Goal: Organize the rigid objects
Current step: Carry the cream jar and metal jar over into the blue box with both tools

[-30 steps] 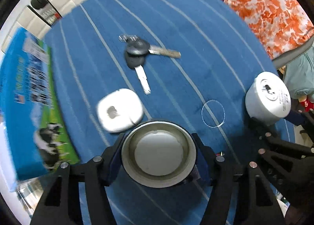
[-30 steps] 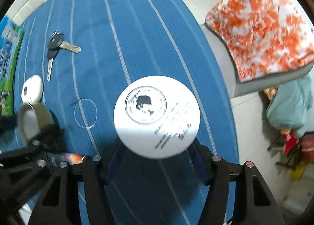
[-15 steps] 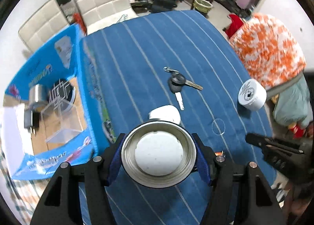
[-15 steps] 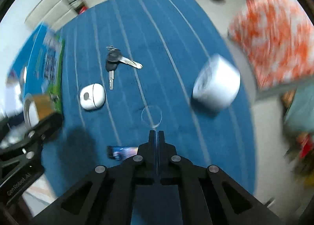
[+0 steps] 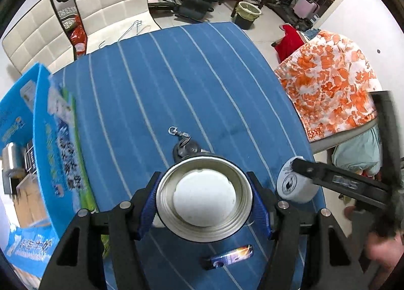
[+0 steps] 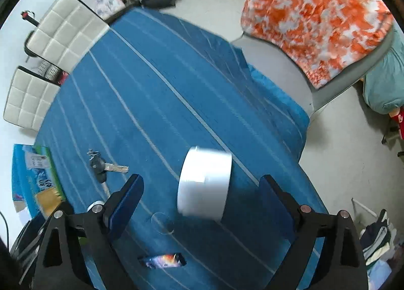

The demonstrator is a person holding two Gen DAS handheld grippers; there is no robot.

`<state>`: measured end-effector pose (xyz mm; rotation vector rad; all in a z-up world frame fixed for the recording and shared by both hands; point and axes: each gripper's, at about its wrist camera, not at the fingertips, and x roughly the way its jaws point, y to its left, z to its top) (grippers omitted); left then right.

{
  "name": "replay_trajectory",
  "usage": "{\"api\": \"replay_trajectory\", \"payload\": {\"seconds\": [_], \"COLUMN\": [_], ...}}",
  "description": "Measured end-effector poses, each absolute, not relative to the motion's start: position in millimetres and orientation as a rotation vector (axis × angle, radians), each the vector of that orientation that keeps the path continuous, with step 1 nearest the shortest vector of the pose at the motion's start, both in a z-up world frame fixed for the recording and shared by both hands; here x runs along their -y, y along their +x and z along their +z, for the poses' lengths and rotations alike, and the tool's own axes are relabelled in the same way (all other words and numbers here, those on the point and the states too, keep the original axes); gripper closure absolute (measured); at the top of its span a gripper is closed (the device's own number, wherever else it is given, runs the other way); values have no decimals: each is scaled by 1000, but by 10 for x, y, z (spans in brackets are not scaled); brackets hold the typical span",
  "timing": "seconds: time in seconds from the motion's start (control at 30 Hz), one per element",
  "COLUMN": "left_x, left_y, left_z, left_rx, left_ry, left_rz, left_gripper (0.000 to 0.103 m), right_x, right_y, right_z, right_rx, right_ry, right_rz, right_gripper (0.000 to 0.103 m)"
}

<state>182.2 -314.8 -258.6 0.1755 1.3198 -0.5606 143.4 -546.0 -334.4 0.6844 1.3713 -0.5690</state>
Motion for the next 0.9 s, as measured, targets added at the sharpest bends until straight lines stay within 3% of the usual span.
{"api": "replay_trajectory", "payload": {"seconds": [0.07, 0.13, 0.33, 0.47, 0.7, 0.9], "left_x": [3145, 3104, 2877, 2620, 1815, 867], "left_y": [1837, 1845, 1806, 1754, 1593, 1461], "left_z": [-2607, -2613, -2535, -2337, -1771, -1190], "left_rx": [-1325, -1328, -1324, -1293, -1190, -1091], "left_ry": [190, 198, 198, 191, 196, 143], "left_rz": [-559, -552, -536, -522, -422, -274], "left_gripper": [41, 41, 41, 41, 41, 41], "right_x": [5495, 5480, 5204, 4855, 3667, 2765], "right_y": [1476, 1514, 1563, 1509, 1572, 1611], "right_z": [-3495, -3636, -3577, -3167, -2208, -1757], "right_rx": [-1424, -1447, -1469, -1404, -1307, -1236], "right_ry": [711, 702, 643, 613, 251, 204], "right_rz": [-590, -610, -554, -487, -333, -185], "right_gripper": [15, 62, 62, 62, 62, 62]}}
